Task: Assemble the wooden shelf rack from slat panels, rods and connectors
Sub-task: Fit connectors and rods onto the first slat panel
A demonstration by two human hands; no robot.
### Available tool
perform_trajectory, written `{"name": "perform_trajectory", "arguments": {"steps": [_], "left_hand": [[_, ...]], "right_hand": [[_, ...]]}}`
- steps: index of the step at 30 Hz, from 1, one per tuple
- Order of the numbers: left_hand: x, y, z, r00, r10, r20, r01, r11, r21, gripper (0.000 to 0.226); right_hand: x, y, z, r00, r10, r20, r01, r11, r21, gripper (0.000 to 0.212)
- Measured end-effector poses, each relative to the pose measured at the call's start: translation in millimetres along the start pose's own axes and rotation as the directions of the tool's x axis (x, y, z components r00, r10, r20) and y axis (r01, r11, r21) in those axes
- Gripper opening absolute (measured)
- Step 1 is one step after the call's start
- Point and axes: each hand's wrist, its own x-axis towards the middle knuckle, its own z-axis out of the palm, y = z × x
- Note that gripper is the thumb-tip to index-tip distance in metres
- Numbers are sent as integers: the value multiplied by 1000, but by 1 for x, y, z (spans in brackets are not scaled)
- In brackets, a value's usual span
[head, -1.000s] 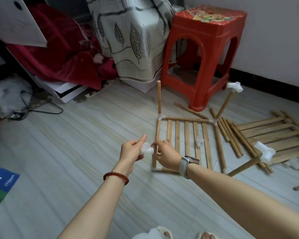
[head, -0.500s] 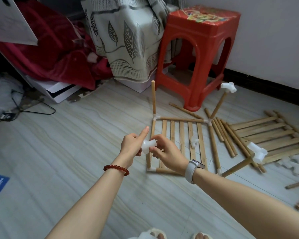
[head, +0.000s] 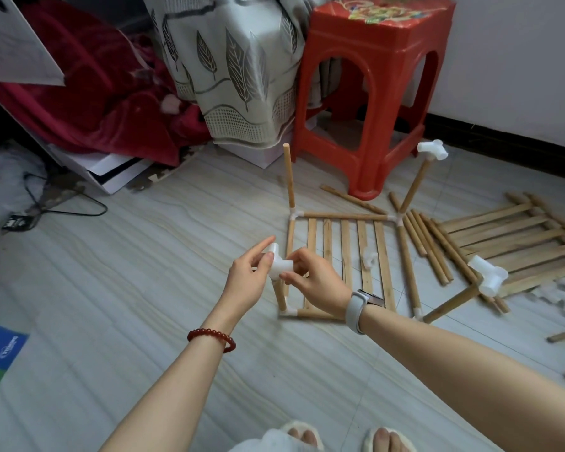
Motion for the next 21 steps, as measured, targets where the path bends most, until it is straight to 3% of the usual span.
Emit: {"name": "perform_trajectory", "arguments": {"steps": [5, 10, 13, 16, 18, 20, 21], "left_hand": [[6, 12, 13, 996, -61, -64, 72, 980, 186, 33], [0, 18, 36, 990, -63, -130, 117, 878, 463, 25], [1, 20, 36, 979, -91, -182, 166, 874, 456, 22], [10, 31, 43, 971, -120, -205, 218, 793, 569, 22], [15, 38, 49, 963, -147, -224, 258, 733, 629, 25], [15, 40, 53, 952, -177, -248, 297, 719, 628, 25], [15, 39, 54, 945, -183, -271, 316, 721, 617, 25]], "right_hand": [[-6, 15, -12, 995, 53, 89, -42, 992, -119, 39], [-8, 26, -25, 997, 72, 21, -66, 979, -190, 32], [-13, 32, -42, 999, 23, -45, -38, 935, -352, 31], [-25, 48, -85, 953, -1, -302, -181, 797, -575, 30], [-39, 66, -115, 894, 50, -446, -380, 614, -692, 29], [-56, 86, -136, 820, 139, -555, -552, 449, -703, 29], [-64, 95, -143, 770, 200, -605, -626, 421, -657, 29]]}}
